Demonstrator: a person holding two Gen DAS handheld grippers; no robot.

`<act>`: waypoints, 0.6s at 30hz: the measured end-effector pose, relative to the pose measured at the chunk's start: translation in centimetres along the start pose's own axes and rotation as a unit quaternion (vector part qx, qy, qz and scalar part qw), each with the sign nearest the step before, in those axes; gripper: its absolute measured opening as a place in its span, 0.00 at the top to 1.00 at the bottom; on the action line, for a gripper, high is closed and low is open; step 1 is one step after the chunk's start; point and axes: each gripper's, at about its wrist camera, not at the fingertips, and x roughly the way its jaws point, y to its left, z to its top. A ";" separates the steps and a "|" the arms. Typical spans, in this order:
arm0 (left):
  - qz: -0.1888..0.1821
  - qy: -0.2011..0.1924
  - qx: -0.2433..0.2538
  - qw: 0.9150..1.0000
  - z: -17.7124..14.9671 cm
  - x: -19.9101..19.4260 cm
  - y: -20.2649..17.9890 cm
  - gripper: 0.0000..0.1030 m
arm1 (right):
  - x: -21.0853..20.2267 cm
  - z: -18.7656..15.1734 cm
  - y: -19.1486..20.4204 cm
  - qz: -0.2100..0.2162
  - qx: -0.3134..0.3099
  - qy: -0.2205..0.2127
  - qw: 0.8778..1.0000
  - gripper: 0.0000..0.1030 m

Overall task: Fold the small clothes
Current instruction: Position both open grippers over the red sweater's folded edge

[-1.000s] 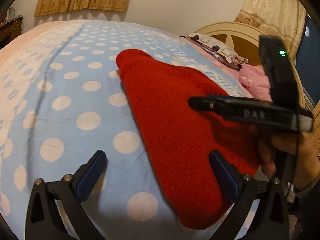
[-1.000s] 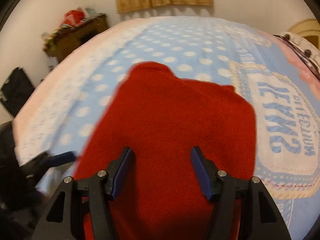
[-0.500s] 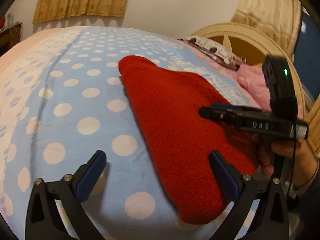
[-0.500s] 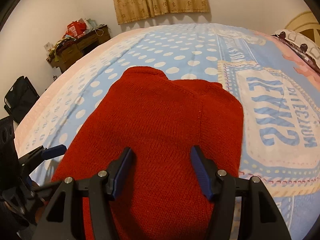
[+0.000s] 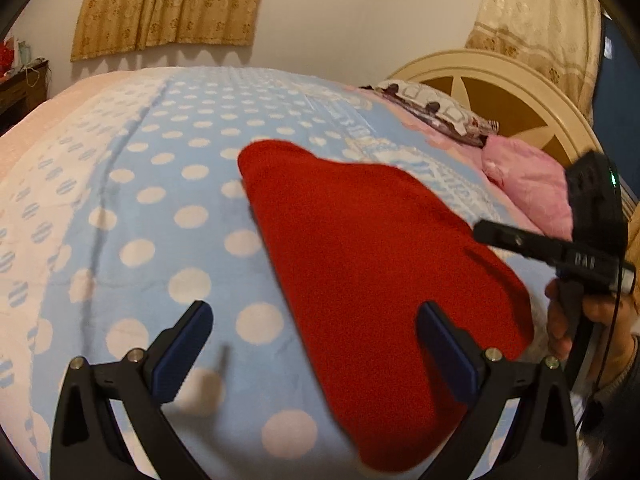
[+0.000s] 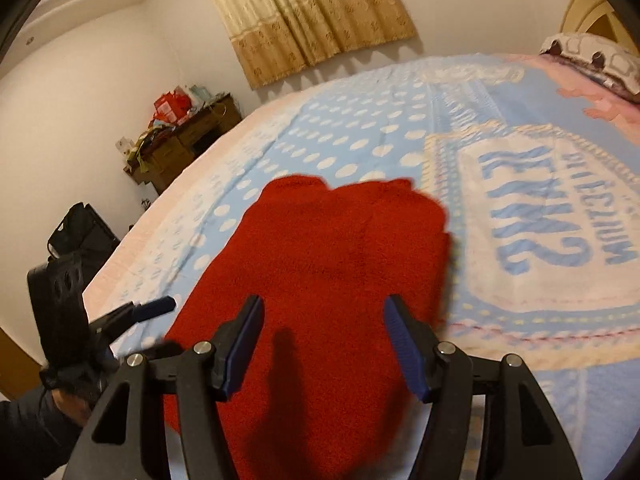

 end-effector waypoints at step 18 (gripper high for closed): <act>-0.026 0.051 -0.011 0.998 0.3 3.9 -1.1 0.00 | 5.2 1.3 -6.3 0.036 0.101 0.058 0.992 0.32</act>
